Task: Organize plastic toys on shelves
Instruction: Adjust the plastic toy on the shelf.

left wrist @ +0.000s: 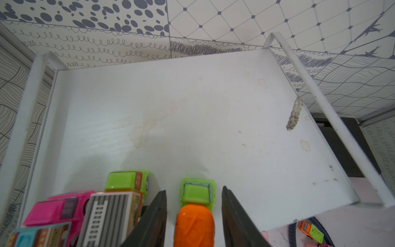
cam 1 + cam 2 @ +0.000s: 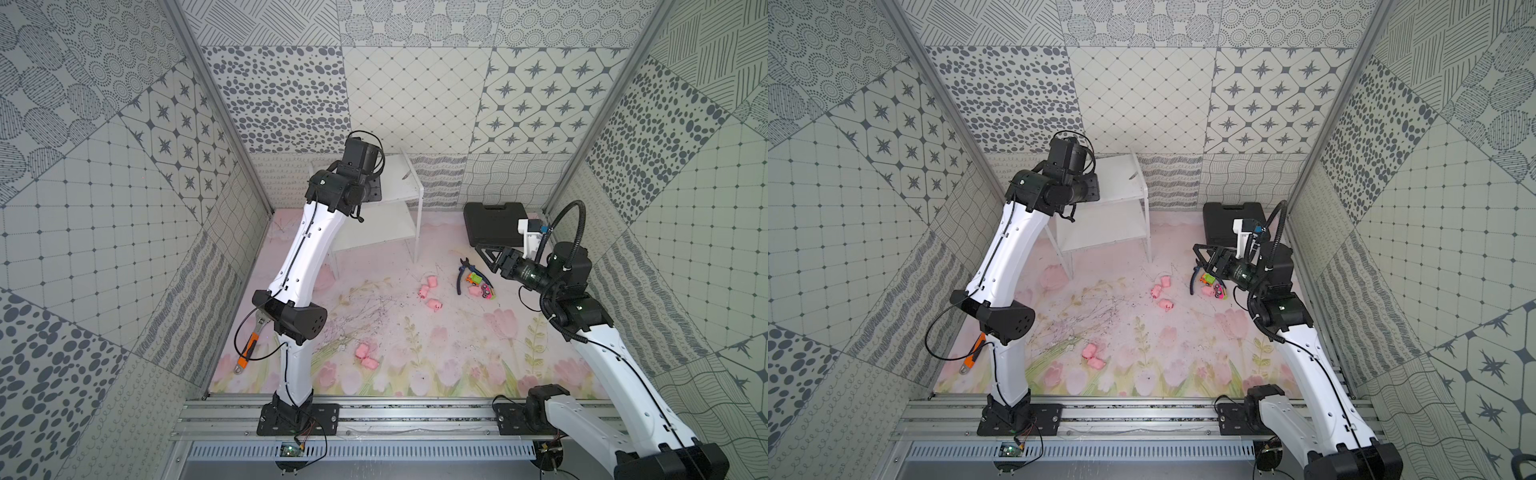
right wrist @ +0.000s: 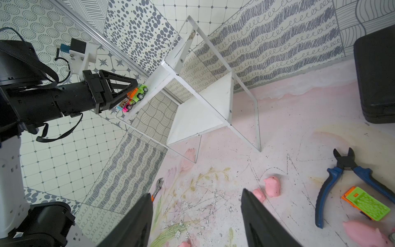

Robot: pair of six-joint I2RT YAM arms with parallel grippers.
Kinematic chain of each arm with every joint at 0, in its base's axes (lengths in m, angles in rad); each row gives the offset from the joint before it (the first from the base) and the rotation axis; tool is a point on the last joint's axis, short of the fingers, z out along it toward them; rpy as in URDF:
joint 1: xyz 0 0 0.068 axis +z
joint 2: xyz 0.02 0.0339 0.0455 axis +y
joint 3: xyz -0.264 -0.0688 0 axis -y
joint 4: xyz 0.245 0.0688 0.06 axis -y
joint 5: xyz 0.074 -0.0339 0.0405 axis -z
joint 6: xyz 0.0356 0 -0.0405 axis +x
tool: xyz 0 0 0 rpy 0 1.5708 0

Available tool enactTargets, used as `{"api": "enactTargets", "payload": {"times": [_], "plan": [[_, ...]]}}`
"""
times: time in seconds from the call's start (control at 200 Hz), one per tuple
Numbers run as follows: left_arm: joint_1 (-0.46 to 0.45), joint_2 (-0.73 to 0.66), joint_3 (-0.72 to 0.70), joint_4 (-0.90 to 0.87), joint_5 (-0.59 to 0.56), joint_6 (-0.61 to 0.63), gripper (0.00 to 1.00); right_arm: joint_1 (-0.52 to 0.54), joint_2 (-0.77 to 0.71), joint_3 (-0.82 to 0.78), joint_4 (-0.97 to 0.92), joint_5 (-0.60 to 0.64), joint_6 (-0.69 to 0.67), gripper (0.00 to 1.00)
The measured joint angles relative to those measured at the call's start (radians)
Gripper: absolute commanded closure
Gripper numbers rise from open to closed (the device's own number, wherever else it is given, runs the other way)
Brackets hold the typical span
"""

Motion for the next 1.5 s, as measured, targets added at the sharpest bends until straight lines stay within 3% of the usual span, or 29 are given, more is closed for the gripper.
{"api": "enactTargets", "payload": {"times": [0.375,0.83,1.136,1.341,1.501], "plan": [[0.000,0.000,0.000,-0.003,0.008,-0.006,0.63,0.000,0.000,0.000,0.000,0.000,0.000,0.30],[0.000,0.045,0.041,0.017,-0.031,-0.030,0.68,-0.001,0.000,0.000,0.000,0.000,0.000,0.30],[0.000,0.050,0.047,0.020,-0.033,-0.045,0.59,-0.007,0.000,0.000,0.000,0.000,0.000,0.29],[0.001,0.043,0.047,0.020,-0.031,-0.053,0.42,-0.007,0.006,0.000,0.000,0.000,0.000,0.30],[0.001,0.031,0.073,0.020,-0.026,-0.055,0.39,-0.007,0.014,0.000,0.000,-0.002,-0.004,0.30]]}}
